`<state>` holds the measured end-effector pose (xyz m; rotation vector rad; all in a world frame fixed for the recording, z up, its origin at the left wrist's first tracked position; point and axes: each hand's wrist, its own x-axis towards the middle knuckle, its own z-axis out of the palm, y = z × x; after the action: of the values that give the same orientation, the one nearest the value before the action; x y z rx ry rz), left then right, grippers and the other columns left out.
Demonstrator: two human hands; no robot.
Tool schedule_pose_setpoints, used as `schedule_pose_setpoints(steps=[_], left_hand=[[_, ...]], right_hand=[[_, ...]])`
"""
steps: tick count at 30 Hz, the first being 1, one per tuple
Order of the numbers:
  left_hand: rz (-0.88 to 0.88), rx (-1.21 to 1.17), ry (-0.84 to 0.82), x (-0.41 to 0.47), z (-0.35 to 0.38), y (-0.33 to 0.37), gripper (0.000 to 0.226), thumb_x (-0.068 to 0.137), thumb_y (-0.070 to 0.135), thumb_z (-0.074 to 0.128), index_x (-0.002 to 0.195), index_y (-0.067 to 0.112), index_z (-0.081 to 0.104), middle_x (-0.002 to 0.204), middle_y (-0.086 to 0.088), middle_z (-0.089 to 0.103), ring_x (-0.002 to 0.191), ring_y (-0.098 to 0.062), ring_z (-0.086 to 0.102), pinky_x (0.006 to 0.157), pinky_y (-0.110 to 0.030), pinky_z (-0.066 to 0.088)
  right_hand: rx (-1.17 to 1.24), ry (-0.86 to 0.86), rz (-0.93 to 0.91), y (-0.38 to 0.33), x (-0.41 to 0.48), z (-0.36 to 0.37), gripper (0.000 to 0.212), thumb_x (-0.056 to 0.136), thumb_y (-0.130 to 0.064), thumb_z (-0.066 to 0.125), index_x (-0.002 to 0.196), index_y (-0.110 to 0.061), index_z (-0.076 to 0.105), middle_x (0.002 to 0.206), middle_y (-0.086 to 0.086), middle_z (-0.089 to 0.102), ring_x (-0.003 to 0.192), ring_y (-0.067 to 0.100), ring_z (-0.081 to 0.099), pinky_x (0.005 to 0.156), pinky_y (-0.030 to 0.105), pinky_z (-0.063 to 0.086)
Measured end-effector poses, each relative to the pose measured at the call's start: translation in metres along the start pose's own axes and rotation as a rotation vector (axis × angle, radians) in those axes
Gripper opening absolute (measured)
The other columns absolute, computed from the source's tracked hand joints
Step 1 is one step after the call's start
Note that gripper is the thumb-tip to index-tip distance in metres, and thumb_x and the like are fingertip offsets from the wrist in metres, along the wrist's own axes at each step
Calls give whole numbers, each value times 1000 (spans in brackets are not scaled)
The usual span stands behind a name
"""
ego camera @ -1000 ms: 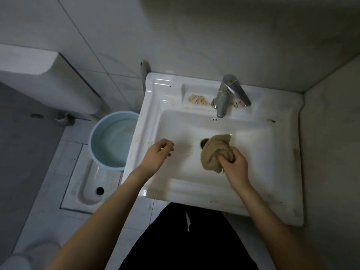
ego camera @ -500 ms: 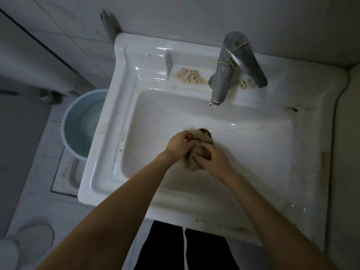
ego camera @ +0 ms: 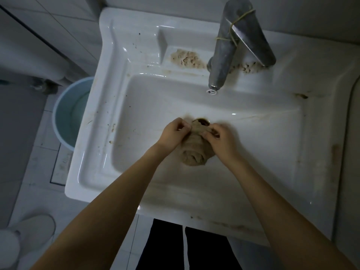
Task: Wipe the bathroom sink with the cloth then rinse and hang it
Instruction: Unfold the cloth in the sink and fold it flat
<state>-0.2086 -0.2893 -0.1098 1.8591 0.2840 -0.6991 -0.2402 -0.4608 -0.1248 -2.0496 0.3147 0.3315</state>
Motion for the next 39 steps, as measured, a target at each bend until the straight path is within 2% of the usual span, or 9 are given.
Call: schedule_pose_setpoints(steps=[5,11,16,20,22,26,29,33,39], left_hand=[[37,-140,-162,-25,-11,32,9,98,15,54,97,7,58,79,-4,59,69,-10,57,74,-24,52],[227,-54,-154,-55,4,63,15,92,20,66,104,12,65,101,-17,62,90,-14,57,87,-29,48],[257,-165,-236,-73,1,84,8,93,10,64,95,3,61,89,-4,65,83,-17,60,81,-38,51],[237,-212,-49,-89,-1,105,17,87,18,70,101,10,64,91,-2,62,81,-17,60,80,-46,55],[220,-256,-93,-103,0,116,34,80,28,73,108,12,61,91,0,63,85,-15,61,81,-38,55],[340,23,-81,-121,8,121,61,68,29,79,122,18,54,107,3,65,93,-13,64,81,-27,56],[371,60,4,-122,3,113,37,80,15,70,116,18,63,96,-8,70,85,-24,68,76,-33,58],[302,45,140,-120,-16,100,11,90,5,61,87,9,71,83,-12,73,72,-14,63,67,-25,49],[288,73,103,-121,-50,92,15,93,14,53,92,10,67,84,-12,70,75,-22,65,64,-33,52]], right_hand=[[222,5,39,-31,-23,-27,21,95,-13,53,76,-6,47,68,0,43,64,9,40,57,20,34],[372,7,20,-67,-40,-56,18,93,-10,56,76,-5,52,69,2,47,63,7,44,56,17,36],[537,-47,91,-83,-58,-76,18,89,-26,56,75,-14,57,78,12,51,76,20,49,69,36,39],[591,-22,103,-101,-75,-88,18,87,-26,57,74,-15,58,76,14,51,76,25,54,70,47,51],[637,-8,97,-112,-82,-90,19,91,-22,57,75,-12,58,79,17,55,80,28,59,76,56,55],[628,71,51,-125,-90,-89,18,96,-13,54,84,-8,67,84,25,65,82,30,65,76,50,55],[540,132,-7,-118,-91,-91,19,94,-20,56,86,-7,65,87,24,66,84,32,65,80,57,55],[450,221,-43,-106,-94,-98,24,96,-18,52,84,2,56,74,15,53,69,20,48,63,33,42],[342,153,-39,-96,-105,-120,24,96,-9,52,76,5,52,67,18,42,65,15,41,58,26,33]])
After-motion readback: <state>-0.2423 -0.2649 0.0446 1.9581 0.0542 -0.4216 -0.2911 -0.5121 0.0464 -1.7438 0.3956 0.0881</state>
